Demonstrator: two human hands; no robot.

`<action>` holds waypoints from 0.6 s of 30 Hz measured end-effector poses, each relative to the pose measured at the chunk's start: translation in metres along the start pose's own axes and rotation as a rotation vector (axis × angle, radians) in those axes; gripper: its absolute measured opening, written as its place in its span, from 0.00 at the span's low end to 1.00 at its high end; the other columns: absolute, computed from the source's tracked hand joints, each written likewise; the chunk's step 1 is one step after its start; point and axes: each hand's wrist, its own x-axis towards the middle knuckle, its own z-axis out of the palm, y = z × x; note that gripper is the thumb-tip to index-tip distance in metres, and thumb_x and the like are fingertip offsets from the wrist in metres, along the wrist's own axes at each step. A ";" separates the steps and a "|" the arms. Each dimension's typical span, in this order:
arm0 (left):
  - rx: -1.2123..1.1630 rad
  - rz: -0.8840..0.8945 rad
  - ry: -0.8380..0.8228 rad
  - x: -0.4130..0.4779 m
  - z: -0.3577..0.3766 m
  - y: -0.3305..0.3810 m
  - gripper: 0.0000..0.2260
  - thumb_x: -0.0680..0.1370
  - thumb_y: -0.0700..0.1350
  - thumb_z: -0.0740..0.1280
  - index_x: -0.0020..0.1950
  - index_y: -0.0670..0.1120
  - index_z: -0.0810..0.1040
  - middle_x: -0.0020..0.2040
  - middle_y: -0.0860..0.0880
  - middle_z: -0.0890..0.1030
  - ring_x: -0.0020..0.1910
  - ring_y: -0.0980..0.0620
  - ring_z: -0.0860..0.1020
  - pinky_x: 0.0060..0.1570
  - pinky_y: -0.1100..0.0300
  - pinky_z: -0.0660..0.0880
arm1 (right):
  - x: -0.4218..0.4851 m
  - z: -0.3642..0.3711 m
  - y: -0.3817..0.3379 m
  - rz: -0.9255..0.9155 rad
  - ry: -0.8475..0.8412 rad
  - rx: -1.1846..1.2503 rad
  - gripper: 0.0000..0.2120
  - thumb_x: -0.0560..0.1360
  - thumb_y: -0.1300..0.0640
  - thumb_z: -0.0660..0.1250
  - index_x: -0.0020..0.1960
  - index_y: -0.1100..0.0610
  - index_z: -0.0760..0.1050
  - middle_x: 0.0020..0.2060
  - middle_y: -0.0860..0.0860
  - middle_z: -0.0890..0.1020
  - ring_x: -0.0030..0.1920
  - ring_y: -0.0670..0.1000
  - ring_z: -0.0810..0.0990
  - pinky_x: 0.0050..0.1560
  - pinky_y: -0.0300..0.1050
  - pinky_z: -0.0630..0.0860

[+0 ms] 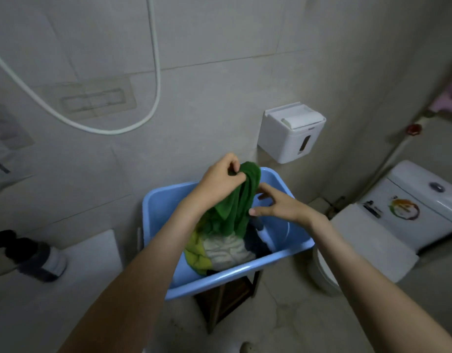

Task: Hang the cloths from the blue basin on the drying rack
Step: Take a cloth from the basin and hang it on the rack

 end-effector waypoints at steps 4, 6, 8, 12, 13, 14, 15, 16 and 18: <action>-0.273 0.084 -0.087 -0.006 0.005 0.030 0.11 0.71 0.37 0.65 0.39 0.50 0.65 0.34 0.52 0.69 0.33 0.56 0.68 0.36 0.60 0.66 | -0.030 0.018 -0.008 -0.025 0.295 0.104 0.03 0.76 0.58 0.67 0.49 0.50 0.77 0.44 0.45 0.82 0.44 0.43 0.79 0.51 0.43 0.75; -0.338 0.070 -0.142 -0.010 0.012 0.041 0.13 0.74 0.33 0.65 0.41 0.49 0.65 0.36 0.50 0.71 0.35 0.56 0.71 0.38 0.62 0.69 | -0.053 0.016 -0.007 -0.041 0.506 0.187 0.08 0.77 0.64 0.63 0.50 0.51 0.75 0.43 0.45 0.81 0.45 0.43 0.79 0.51 0.43 0.75; -0.415 0.059 -0.211 -0.017 0.023 0.054 0.13 0.75 0.31 0.65 0.43 0.48 0.66 0.38 0.49 0.73 0.38 0.57 0.76 0.42 0.61 0.72 | -0.083 0.010 -0.008 -0.069 0.675 0.335 0.12 0.78 0.65 0.61 0.53 0.50 0.76 0.48 0.46 0.82 0.51 0.46 0.80 0.56 0.44 0.76; -0.539 0.100 -0.459 -0.036 0.061 0.084 0.13 0.74 0.31 0.66 0.50 0.48 0.71 0.46 0.49 0.78 0.46 0.58 0.79 0.51 0.62 0.75 | -0.157 -0.005 -0.017 -0.094 0.953 0.539 0.11 0.79 0.63 0.60 0.50 0.50 0.78 0.45 0.48 0.83 0.49 0.48 0.81 0.50 0.43 0.78; -0.523 0.125 -0.526 -0.042 0.074 0.093 0.13 0.72 0.34 0.68 0.52 0.48 0.72 0.48 0.49 0.79 0.48 0.57 0.78 0.53 0.62 0.75 | -0.177 -0.008 -0.018 -0.099 1.008 0.554 0.11 0.79 0.64 0.60 0.50 0.52 0.78 0.43 0.48 0.83 0.48 0.47 0.81 0.48 0.41 0.78; -0.495 0.145 -0.585 -0.049 0.086 0.100 0.14 0.70 0.37 0.69 0.52 0.49 0.74 0.49 0.49 0.80 0.50 0.56 0.78 0.55 0.61 0.75 | -0.196 -0.010 -0.020 -0.100 1.053 0.550 0.10 0.78 0.64 0.61 0.50 0.53 0.78 0.41 0.46 0.84 0.47 0.46 0.81 0.46 0.40 0.78; -0.451 0.157 -0.638 -0.055 0.098 0.107 0.14 0.68 0.40 0.69 0.52 0.51 0.75 0.50 0.49 0.80 0.51 0.55 0.79 0.56 0.59 0.75 | -0.214 -0.012 -0.020 -0.097 1.089 0.542 0.10 0.78 0.65 0.61 0.50 0.54 0.78 0.40 0.46 0.83 0.46 0.45 0.81 0.46 0.39 0.78; -0.402 0.162 -0.698 -0.063 0.110 0.114 0.14 0.67 0.43 0.69 0.52 0.53 0.76 0.49 0.50 0.82 0.51 0.54 0.79 0.57 0.56 0.75 | -0.232 -0.012 -0.020 -0.088 1.132 0.520 0.09 0.78 0.66 0.61 0.49 0.56 0.78 0.40 0.47 0.83 0.45 0.45 0.81 0.45 0.38 0.78; -0.337 0.181 -0.852 -0.084 0.135 0.131 0.13 0.69 0.43 0.68 0.52 0.54 0.79 0.49 0.50 0.83 0.52 0.52 0.80 0.56 0.54 0.76 | -0.275 -0.007 -0.015 -0.060 1.235 0.476 0.09 0.77 0.68 0.60 0.48 0.58 0.77 0.40 0.50 0.82 0.43 0.45 0.80 0.43 0.37 0.77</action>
